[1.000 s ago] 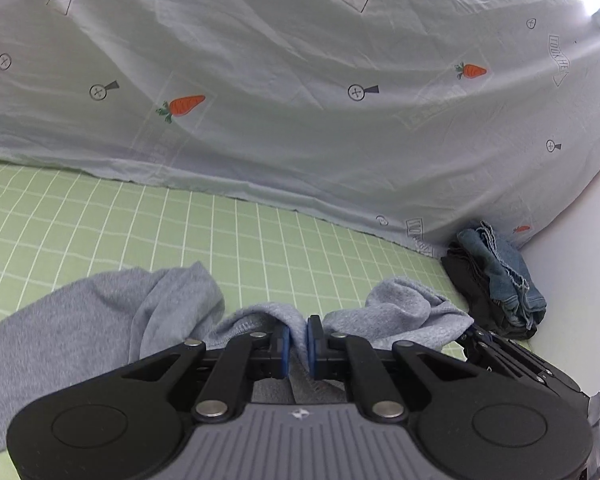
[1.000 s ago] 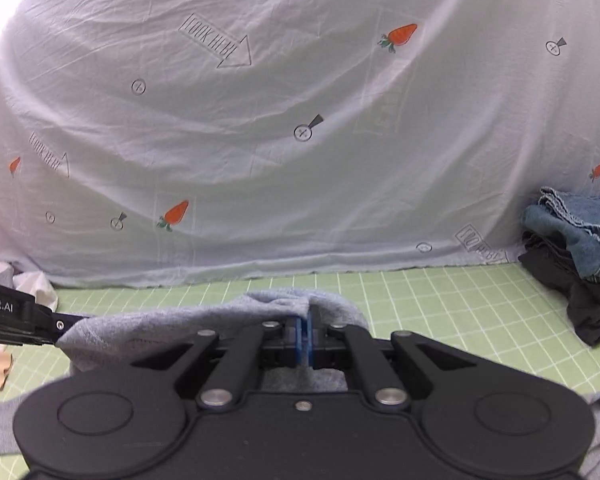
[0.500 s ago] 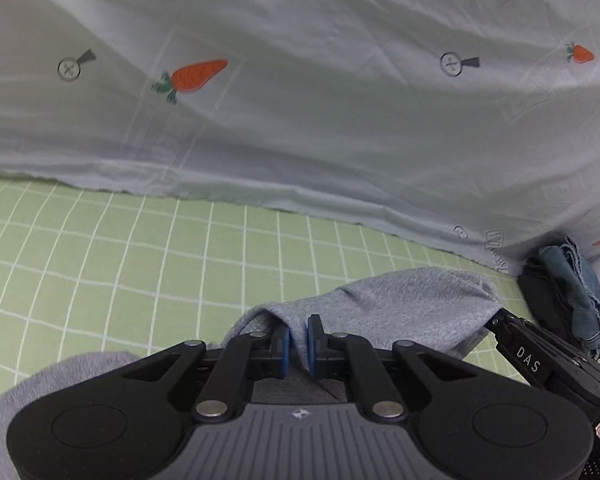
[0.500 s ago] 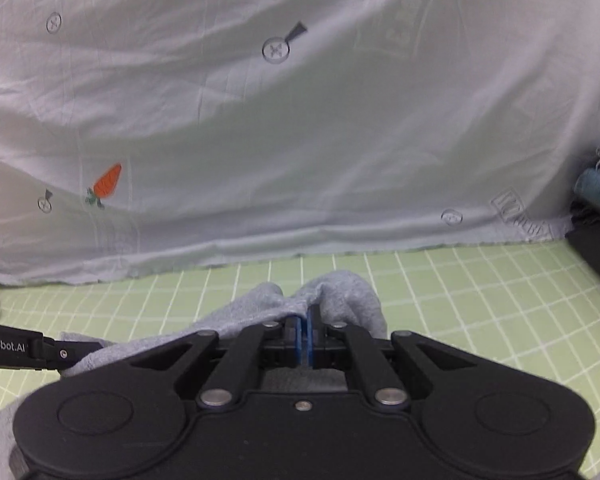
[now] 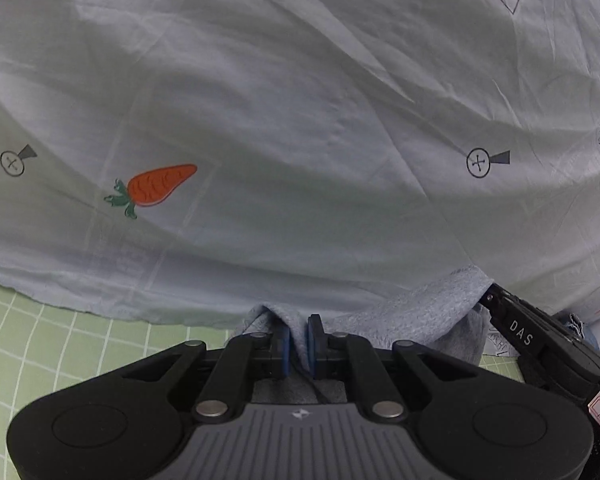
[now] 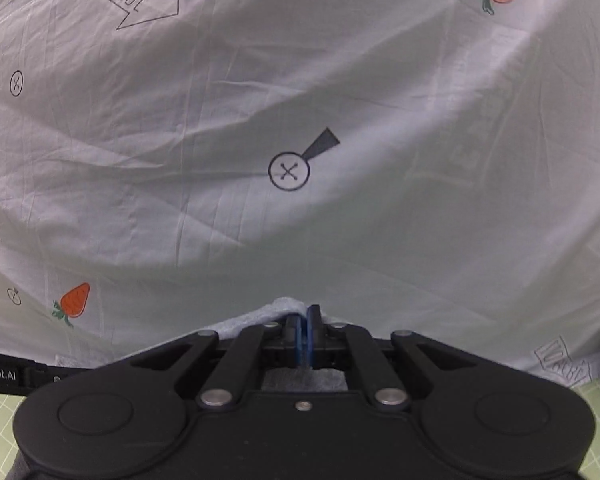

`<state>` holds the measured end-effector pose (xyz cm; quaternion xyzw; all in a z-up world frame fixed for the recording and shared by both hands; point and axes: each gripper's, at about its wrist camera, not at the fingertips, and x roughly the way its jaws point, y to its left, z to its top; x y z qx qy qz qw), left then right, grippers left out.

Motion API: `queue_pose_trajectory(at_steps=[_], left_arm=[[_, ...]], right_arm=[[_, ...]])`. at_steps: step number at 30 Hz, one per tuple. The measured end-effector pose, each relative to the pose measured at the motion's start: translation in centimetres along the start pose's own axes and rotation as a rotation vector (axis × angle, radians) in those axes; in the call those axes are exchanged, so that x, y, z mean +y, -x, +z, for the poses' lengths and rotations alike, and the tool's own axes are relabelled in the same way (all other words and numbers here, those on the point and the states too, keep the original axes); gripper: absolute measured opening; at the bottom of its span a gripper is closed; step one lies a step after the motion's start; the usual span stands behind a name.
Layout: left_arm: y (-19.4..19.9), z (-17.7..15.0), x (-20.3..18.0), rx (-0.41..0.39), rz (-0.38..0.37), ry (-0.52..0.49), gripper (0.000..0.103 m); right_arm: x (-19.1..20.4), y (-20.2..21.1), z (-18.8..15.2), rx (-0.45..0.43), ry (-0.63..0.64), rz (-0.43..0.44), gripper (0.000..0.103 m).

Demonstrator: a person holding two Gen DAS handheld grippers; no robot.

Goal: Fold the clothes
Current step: 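Lower the hoodie onto the mat and open both grippers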

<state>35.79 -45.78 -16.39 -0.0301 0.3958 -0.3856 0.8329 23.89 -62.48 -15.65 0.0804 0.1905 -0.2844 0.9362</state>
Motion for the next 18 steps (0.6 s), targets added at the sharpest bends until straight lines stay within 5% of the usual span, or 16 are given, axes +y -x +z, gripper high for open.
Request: queue_pose_trajectory(at_steps=[2,6,8,10,13,18], left_arm=[[-1.0,-0.2,0.6,0.037,0.021,0.028,0.015],[0.8,-3.3,3.6,0.084,0.087,0.057,0.035],[3.0,-5.2,5.4,0.078,0.131,0.054,0.054],[6.0,-7.0,8.1,0.076,0.174,0.069,0.059],[10.4,-9.5,12.3,0.099,0.264,0.125,0.062],[16.2,-14.2,18.2,0.172,0.513,0.150,0.064]], right_arm=[[-0.1,-1.2,0.0,0.044,0.011,0.018,0.005],[-1.0,-0.5,-3.5,0.172,0.002,-0.042,0.051],[-1.7,1.2,-5.3,0.200,-0.019,-0.058,0.056],[-2.7,3.6,-7.5,0.253,-0.064,-0.088,0.058],[-3.6,7.4,-10.7,0.327,-0.113,-0.120,0.060],[-3.7,13.6,-15.8,0.450,-0.137,-0.161,0.069]])
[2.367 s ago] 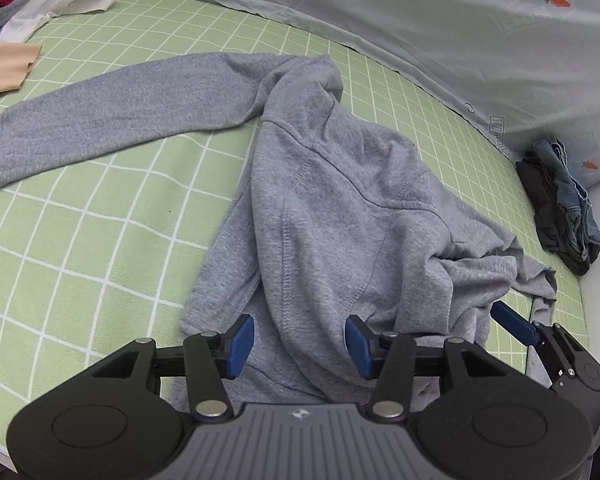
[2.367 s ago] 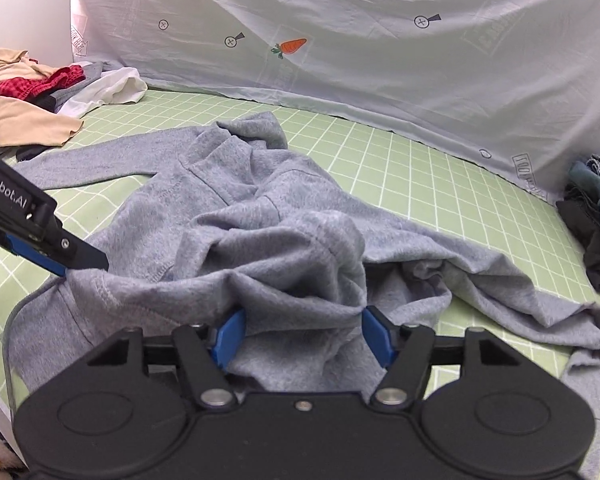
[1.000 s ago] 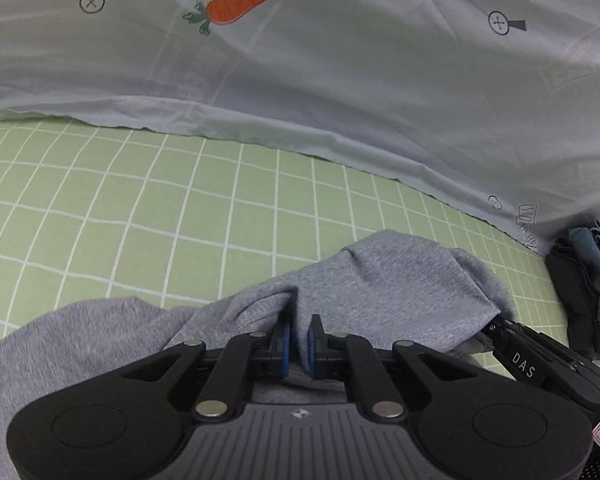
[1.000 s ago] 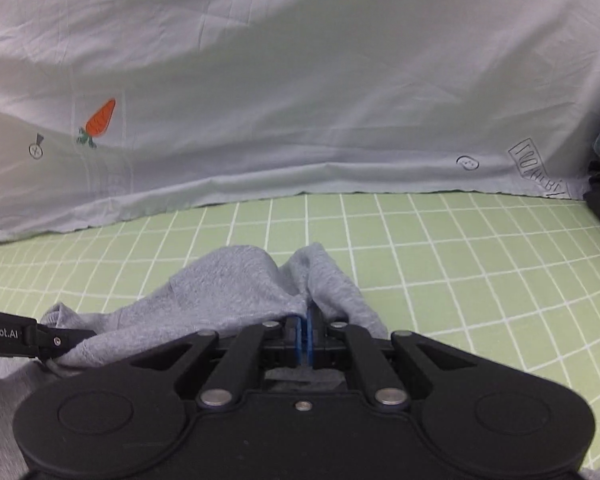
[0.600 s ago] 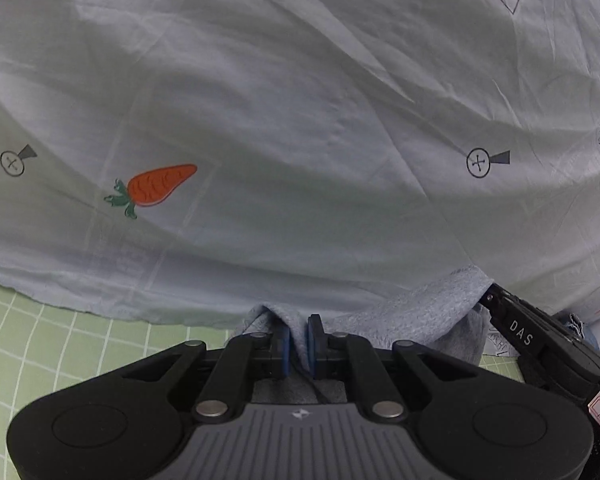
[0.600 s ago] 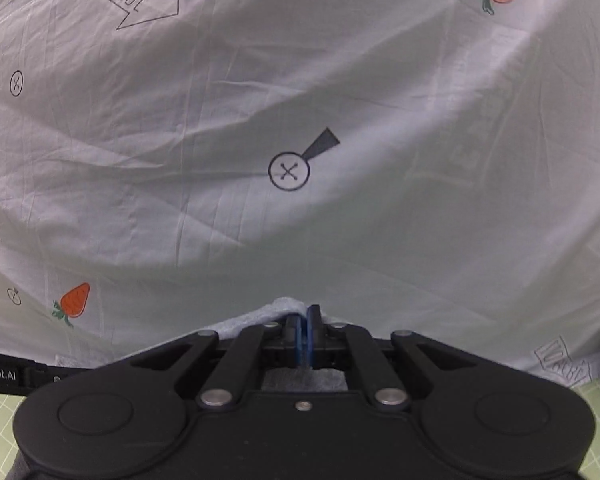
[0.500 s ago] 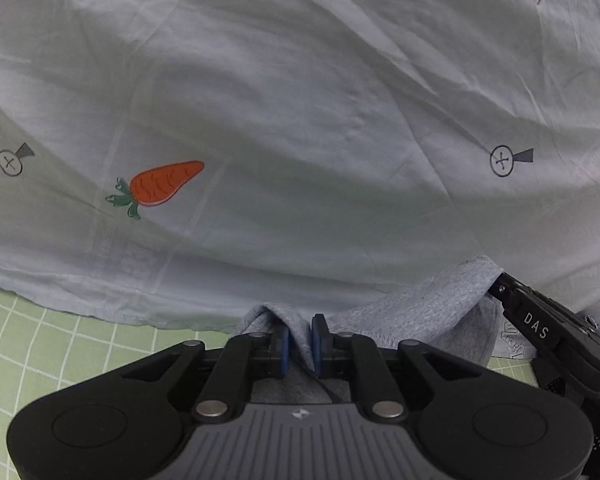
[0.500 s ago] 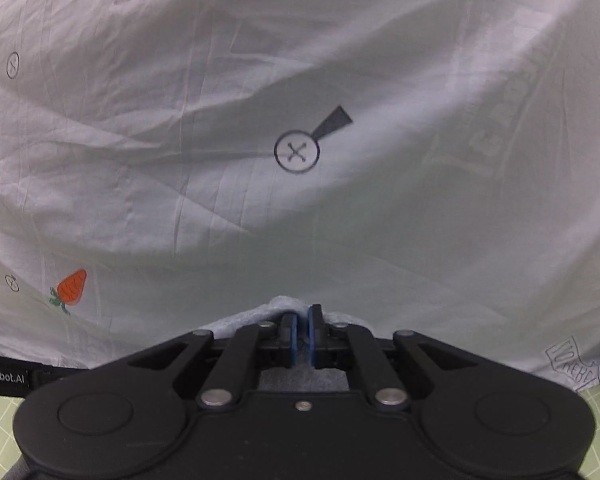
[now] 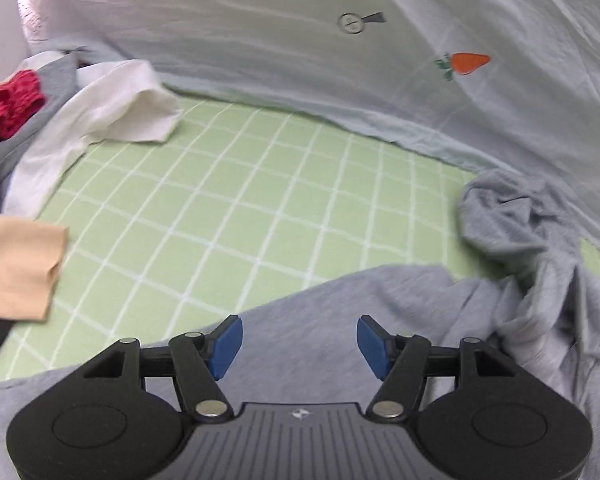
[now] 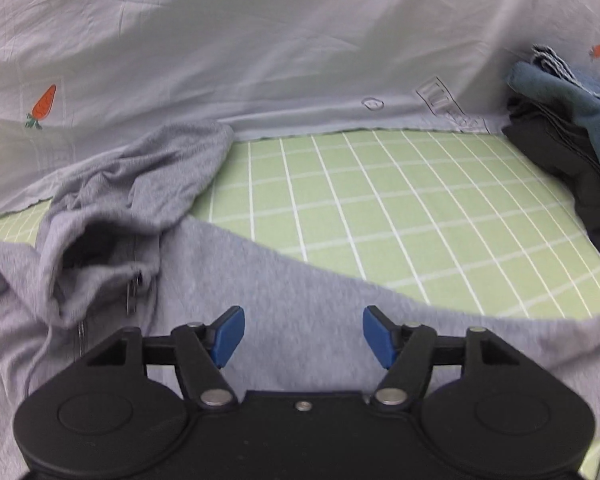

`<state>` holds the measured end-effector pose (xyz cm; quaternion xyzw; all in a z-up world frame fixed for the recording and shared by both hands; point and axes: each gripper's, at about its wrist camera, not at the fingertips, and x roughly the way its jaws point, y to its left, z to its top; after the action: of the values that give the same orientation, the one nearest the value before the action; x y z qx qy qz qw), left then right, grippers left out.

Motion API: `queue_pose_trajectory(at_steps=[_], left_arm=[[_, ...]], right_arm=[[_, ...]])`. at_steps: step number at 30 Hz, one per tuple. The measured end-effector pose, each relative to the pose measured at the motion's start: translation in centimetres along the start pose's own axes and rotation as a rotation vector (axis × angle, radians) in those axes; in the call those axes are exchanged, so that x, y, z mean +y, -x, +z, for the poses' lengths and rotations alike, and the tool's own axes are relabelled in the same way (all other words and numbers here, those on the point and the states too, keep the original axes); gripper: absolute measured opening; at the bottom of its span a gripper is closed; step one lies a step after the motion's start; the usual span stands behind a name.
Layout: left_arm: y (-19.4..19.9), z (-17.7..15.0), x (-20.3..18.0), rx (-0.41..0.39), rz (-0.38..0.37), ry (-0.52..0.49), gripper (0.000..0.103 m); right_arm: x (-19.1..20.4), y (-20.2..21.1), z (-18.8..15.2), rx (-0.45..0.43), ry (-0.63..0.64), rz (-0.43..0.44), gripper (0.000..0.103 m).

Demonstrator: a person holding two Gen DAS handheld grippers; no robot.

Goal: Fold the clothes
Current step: 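Lower the hoodie onto the mat and open both grippers, then smooth the hoodie flat with the left gripper pressing the sleeve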

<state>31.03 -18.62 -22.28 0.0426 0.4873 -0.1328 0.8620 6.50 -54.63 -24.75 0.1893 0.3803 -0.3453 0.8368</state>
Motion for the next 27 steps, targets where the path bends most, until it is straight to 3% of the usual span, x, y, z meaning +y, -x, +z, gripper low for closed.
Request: queue_pose_trajectory(at_steps=[6,9,12,17,20,22,24,26,27], left_arm=[[2.0,-4.5,8.4,0.032,0.176,0.131,0.065],[3.1,-5.9,11.0,0.022,0.221,0.196,0.074],[3.6,-7.2,12.8,0.026,0.238,0.228,0.079],[4.0,-8.9,14.6,0.013,0.205,0.241,0.093],[4.0,-9.3,15.1,-0.002,0.188,0.223,0.097],[4.0,-9.6,15.1,-0.021,0.181,0.194,0.096],[4.3,-9.9,14.8,-0.052,0.168,0.153,0.088],[4.8,-10.1,14.5,-0.069,0.139,0.107,0.067],[5.0,-10.1,14.6,-0.068,0.129,0.094,0.061]], right_arm=[[1.0,3.6,-4.3,0.057,0.069,-0.009,0.070],[2.3,5.2,-5.2,0.055,0.097,-0.005,0.071],[4.0,6.8,-6.1,0.043,0.127,0.008,0.071],[6.6,9.3,-8.1,0.034,0.161,0.029,0.071],[8.0,10.4,-9.4,0.028,0.172,0.028,0.071],[8.7,11.2,-10.3,0.021,0.176,0.023,0.071],[9.3,11.9,-11.1,0.016,0.177,0.019,0.071],[9.8,12.6,-12.0,0.012,0.177,0.016,0.071],[10.0,12.9,-12.3,0.011,0.177,0.016,0.071]])
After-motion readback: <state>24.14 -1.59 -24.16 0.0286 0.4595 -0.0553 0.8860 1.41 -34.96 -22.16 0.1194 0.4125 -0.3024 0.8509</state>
